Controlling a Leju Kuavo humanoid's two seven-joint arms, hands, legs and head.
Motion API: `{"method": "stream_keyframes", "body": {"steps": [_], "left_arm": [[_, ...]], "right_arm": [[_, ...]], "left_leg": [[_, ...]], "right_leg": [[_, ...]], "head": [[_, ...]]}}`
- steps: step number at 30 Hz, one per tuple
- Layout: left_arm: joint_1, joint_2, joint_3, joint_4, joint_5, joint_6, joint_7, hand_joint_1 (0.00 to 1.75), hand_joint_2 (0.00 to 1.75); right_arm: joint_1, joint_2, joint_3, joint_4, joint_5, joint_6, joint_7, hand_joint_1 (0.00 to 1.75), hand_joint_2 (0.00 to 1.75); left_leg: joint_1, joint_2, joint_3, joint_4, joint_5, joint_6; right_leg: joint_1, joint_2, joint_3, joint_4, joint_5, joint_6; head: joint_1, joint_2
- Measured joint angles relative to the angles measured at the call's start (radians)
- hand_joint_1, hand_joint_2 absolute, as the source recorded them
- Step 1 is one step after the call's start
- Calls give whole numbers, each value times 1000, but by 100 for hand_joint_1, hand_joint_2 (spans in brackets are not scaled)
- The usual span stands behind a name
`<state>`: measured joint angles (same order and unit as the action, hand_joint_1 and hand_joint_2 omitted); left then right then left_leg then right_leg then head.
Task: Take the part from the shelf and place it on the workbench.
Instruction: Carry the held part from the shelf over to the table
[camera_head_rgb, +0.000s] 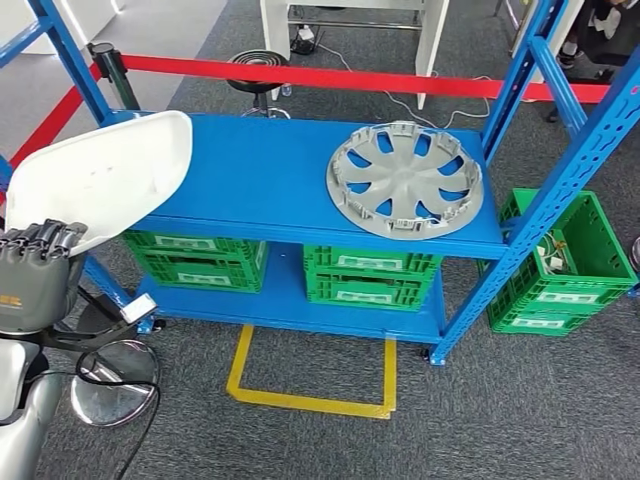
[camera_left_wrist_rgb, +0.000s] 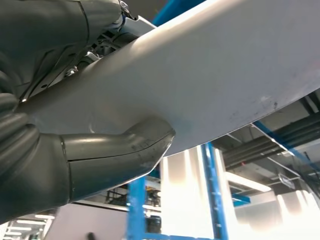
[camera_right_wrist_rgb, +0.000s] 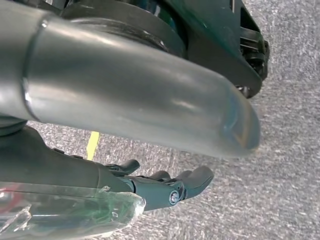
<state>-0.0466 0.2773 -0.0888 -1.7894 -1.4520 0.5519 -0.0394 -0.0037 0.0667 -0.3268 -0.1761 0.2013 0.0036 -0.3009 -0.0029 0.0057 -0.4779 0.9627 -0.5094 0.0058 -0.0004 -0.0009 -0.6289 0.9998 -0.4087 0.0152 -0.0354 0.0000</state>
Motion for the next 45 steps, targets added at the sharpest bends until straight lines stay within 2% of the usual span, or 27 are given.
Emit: {"method": "stream_keyframes", "body": {"steps": [2, 4, 5, 7, 9, 10, 11, 13, 15, 16, 18, 20, 21, 22, 24, 26, 27, 28, 30, 32, 35, 36, 37, 39, 41, 43, 45], "left_arm": [[8, 2, 11, -2, 13, 0, -5, 175, 175], [20, 6, 27, -5, 26, 0, -10, 175, 175], [27, 8, 36, -6, 33, 0, -13, 175, 175], [41, 12, 53, -7, 45, 0, -19, 175, 175], [54, 17, 72, -8, 58, 0, -25, 175, 175], [59, 21, 83, -9, 64, 0, -28, 175, 175], [64, 24, 93, -11, 71, 0, -30, 175, 175], [72, 30, 114, -14, 82, -1, -36, 175, 175], [81, 34, 129, -15, 89, -2, -39, 175, 175], [86, 37, 136, -15, 91, -3, -40, 175, 175], [95, 41, 148, -15, 94, -4, -41, 175, 175], [100, 42, 156, -15, 97, -5, -42, 175, 175], [102, 42, 159, -15, 99, -6, -43, 175, 175], [105, 42, 163, -15, 101, -6, -45, 175, 175], [110, 43, 173, -15, 107, -6, -48, 175, 175], [113, 44, 184, -17, 115, -6, -53, 175, 175], [116, 45, 189, -18, 119, -5, -55, 175, 175], [119, 46, 195, -19, 124, -5, -57, 175, 175], [127, 48, 206, -20, 134, -5, -60, 175, 175], [133, 50, 216, -20, 144, -6, -63, 175, 175], [142, 51, 228, -23, 153, -7, -68, 175, 175], [146, 51, 230, -23, 154, -8, -69, 175, 175], [148, 51, 232, -23, 154, -8, -69, 175, 175], [152, 51, 239, -23, 155, -11, -70, 175, 175], [154, 51, 246, -26, 158, -16, -70, 175, 175], [158, 51, 253, -30, 162, -19, -70, 175, 175], [162, 53, 261, -32, 166, -22, -70, 175, 175]], "right_arm": [[2, 0, 1, 0, 7, -5, -1, 0, 0], [1, 2, 2, 0, 12, -12, -4, 0, 0], [1, 3, 3, 0, 13, -15, -6, 0, 0], [1, 4, 4, 0, 16, -22, -9, 0, 0], [-1, 6, 5, 0, 21, -30, -11, 0, 0], [-3, 6, 5, -1, 24, -35, -12, 0, 0], [-6, 7, 6, -1, 28, -40, -13, 0, 0], [-11, 10, 6, -2, 32, -50, -13, 0, 0], [-11, 15, 6, -1, 34, -55, -13, 0, 0], [-12, 16, 6, -1, 35, -57, -13, 0, 0], [-12, 21, 6, 0, 38, -59, -13, 0, 0], [-12, 24, 6, 0, 40, -60, -13, 0, 0], [-12, 25, 7, 0, 42, -61, -13, 0, 0], [-13, 26, 7, 0, 43, -62, -13, 0, 0], [-13, 28, 7, 0, 46, -64, -13, 0, 0], [-13, 31, 9, -1, 49, -67, -13, 0, 0], [-14, 32, 11, -1, 52, -70, -14, 0, 0], [-14, 33, 12, -1, 54, -72, -15, 0, 0], [-13, 34, 13, -1, 58, -77, -17, 0, 0], [-11, 35, 14, -1, 61, -83, -18, 0, 0], [-12, 38, 14, -1, 61, -87, -19, 0, 0], [-13, 38, 14, -1, 61, -87, -19, 0, 0], [-13, 38, 14, -1, 61, -87, -19, 0, 0], [-14, 39, 14, -1, 61, -87, -19, 0, 0], [-16, 39, 14, -2, 60, -88, -20, 0, 0], [-20, 40, 14, -3, 59, -90, -22, 0, 0], [-21, 42, 14, -3, 58, -90, -23, 0, 0]], "left_leg": [[3, 4, -24, -4, 25, 13], [2, 5, -56, -3, 50, 20], [1, 5, -74, -2, 64, 20], [-2, 5, -111, -1, 91, 18], [-3, 5, -141, 2, 117, 14], [-5, 5, -153, 5, 127, 10], [-6, 5, -162, 8, 139, 6], [-7, 6, -170, 10, 160, -4], [-3, 5, -176, 10, 170, -16], [-1, 4, -182, 21, 148, -23], [3, 1, -205, 103, 48, -38], [8, 1, -228, 238, -47, -49], [10, 1, -228, 289, -59, -52], [13, 1, -215, 308, -47, -54], [17, 1, -138, 240, 3, -55], [19, -2, -29, 96, 5, -50], [18, -4, 4, 44, -7, -45], [16, -6, 20, 14, -19, -37], [14, -3, 7, 5, -11, -18], [14, 1, -19, 3, 13, 1], [10, 3, -70, 4, 53, 13], [7, 3, -88, 4, 67, 14], [5, 3, -106, 6, 80, 14], [-1, 3, -139, 8, 106, 12], [-6, 3, -162, 12, 129, 7], [-7, 4, -171, 13, 153, 0], [-4, 6, -175, 8, 174, -11]], "right_leg": [[-2, 1, -25, 55, -71, 10], [-3, 1, -59, 180, -179, 17], [-3, 0, -68, 242, -208, 19], [-3, 0, -50, 296, -192, 20], [-2, 0, 36, 215, -133, 14], [-1, 1, 103, 132, -128, 9], [0, 1, 165, 45, -137, 4], [5, 2, 225, -55, -167, -6], [5, 1, 211, -61, -157, -20], [4, -1, 201, -60, -147, -29], [2, -7, 173, -60, -120, -41], [2, -9, 143, -56, -93, -44], [2, -10, 126, -52, -80, -43], [2, -10, 108, -46, -69, -41], [0, -9, 71, -31, -52, -34], [2, -7, 45, -13, -40, -24], [3, -6, 37, -7, -33, -19], [4, -5, 31, -4, -26, -13], [2, -3, 21, -2, -13, 0], [0, -1, -3, 35, -62, 9], [-2, 0, -50, 205, -209, 15], [-2, 0, -53, 257, -225, 15], [-1, 0, -47, 287, -220, 13], [1, 0, 20, 244, -160, 4], [6, 0, 148, 85, -143, -12], [12, 0, 230, -41, -169, -21], [14, 0, 231, -67, -165, -28]], "head": [[4, 0], [7, 0], [7, 0], [7, 0], [7, 0], [7, 0], [7, 0], [6, 0], [7, 0], [6, 0], [2, 0], [-1, 0], [-1, 0], [-1, 0], [-1, 0], [-1, 0], [-1, 0], [0, 0], [-1, 0], [2, 0], [7, 0], [7, 0], [7, 0], [7, 0], [6, 0], [5, 0], [4, 0]]}}
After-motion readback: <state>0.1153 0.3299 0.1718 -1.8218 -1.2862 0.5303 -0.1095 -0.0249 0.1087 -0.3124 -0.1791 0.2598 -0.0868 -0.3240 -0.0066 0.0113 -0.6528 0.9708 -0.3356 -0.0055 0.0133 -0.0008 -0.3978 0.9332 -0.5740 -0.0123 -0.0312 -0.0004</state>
